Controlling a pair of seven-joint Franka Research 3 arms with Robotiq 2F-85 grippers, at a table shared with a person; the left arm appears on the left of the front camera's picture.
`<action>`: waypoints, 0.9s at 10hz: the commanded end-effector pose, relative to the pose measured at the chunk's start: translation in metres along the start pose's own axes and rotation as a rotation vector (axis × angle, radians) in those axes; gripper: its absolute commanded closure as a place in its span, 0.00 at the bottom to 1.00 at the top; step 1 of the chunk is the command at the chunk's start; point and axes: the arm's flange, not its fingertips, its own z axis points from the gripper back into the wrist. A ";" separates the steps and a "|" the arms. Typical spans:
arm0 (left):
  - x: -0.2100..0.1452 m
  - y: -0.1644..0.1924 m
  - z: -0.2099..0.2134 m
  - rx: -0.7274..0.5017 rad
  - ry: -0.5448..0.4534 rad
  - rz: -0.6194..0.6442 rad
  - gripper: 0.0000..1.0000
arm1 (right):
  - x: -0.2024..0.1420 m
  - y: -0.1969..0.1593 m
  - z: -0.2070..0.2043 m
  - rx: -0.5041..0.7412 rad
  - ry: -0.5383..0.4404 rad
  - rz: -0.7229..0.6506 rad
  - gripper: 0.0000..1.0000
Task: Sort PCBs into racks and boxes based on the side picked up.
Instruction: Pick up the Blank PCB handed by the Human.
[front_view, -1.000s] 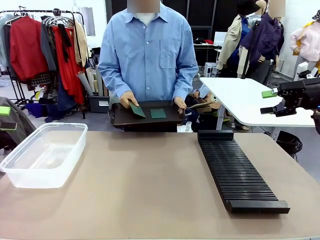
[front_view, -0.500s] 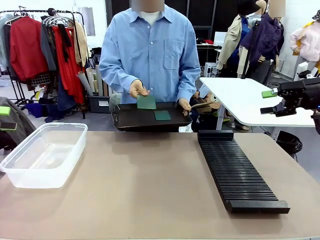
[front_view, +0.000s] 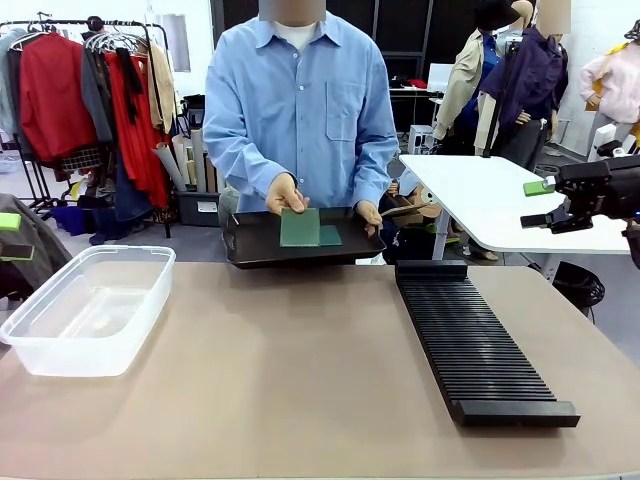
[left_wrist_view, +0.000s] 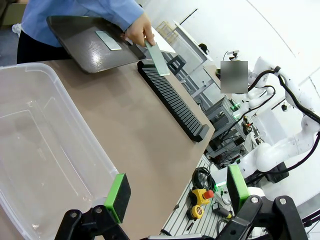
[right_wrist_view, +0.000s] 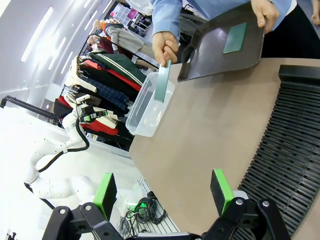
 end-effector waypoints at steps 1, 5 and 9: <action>0.000 0.000 0.001 -0.006 -0.004 0.000 0.00 | 0.001 0.001 0.000 0.008 -0.001 0.002 0.00; 0.000 0.000 0.000 0.000 0.000 0.000 0.00 | 0.001 0.001 0.000 0.008 -0.001 0.002 0.00; 0.037 0.028 -0.015 -0.107 -0.043 0.050 0.00 | 0.001 0.001 0.000 0.008 -0.001 0.002 0.00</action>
